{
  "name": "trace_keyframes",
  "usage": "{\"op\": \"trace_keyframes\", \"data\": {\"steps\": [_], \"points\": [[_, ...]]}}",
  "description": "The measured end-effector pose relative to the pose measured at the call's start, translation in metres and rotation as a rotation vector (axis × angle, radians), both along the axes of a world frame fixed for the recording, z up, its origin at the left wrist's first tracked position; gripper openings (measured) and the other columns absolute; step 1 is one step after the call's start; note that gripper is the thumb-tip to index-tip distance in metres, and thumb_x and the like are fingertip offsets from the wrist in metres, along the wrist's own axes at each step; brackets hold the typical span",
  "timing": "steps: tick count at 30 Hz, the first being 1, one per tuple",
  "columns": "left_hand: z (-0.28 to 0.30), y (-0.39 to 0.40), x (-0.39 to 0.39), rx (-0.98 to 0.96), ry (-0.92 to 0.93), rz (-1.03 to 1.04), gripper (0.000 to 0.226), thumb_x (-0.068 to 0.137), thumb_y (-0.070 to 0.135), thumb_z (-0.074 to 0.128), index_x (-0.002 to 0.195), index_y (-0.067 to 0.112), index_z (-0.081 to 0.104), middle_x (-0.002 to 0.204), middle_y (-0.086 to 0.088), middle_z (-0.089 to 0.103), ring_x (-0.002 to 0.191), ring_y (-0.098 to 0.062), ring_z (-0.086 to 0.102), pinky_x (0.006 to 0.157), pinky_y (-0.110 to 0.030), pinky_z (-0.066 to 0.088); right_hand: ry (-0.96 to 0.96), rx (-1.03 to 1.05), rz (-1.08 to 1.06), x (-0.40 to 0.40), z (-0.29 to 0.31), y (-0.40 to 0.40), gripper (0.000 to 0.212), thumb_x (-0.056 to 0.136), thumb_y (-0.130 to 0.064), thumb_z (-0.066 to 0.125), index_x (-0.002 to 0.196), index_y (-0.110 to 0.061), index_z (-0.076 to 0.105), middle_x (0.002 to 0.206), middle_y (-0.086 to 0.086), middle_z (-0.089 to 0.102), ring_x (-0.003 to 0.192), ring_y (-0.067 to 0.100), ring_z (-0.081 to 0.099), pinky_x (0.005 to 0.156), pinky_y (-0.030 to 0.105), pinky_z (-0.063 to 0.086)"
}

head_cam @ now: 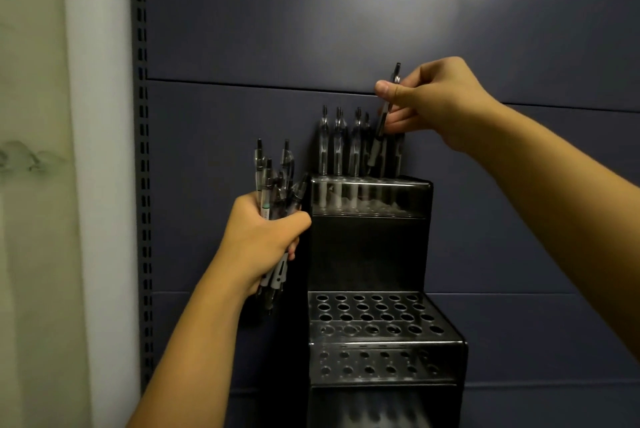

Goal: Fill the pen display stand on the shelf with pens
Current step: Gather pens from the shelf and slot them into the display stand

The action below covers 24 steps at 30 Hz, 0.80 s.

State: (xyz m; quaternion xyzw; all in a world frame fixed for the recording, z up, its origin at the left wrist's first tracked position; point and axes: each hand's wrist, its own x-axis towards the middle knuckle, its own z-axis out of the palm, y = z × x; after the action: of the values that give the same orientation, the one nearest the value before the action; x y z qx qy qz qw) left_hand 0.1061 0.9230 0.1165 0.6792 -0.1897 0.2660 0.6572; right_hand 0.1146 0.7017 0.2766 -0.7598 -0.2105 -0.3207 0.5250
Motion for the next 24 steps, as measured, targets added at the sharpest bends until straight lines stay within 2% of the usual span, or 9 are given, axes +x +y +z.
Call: {"op": "trace_keyframes", "data": {"steps": [18,24], "points": [[-0.001,0.002,0.003,-0.027,-0.001,-0.020,0.018,0.081,-0.005,0.063,0.071,0.006,0.053,0.055,-0.009,0.045,0.051,-0.024,0.046,0.046,-0.030,0.044,0.063,-0.099,-0.016,-0.005,0.010,0.008,0.039,0.081,-0.027,0.082,0.099,0.002,0.063,0.069,0.015,0.068,0.061,0.024,0.071,0.062,0.034,0.063],[-0.001,0.005,0.004,-0.030,-0.002,-0.030,0.017,0.082,-0.005,0.063,0.073,0.006,0.054,0.057,-0.011,0.045,0.052,-0.025,0.046,0.047,-0.031,0.044,0.070,-0.113,-0.009,-0.011,0.009,0.008,0.035,0.082,-0.026,0.080,0.095,0.002,0.062,0.074,0.017,0.068,0.063,0.024,0.071,0.060,0.030,0.062]]}}
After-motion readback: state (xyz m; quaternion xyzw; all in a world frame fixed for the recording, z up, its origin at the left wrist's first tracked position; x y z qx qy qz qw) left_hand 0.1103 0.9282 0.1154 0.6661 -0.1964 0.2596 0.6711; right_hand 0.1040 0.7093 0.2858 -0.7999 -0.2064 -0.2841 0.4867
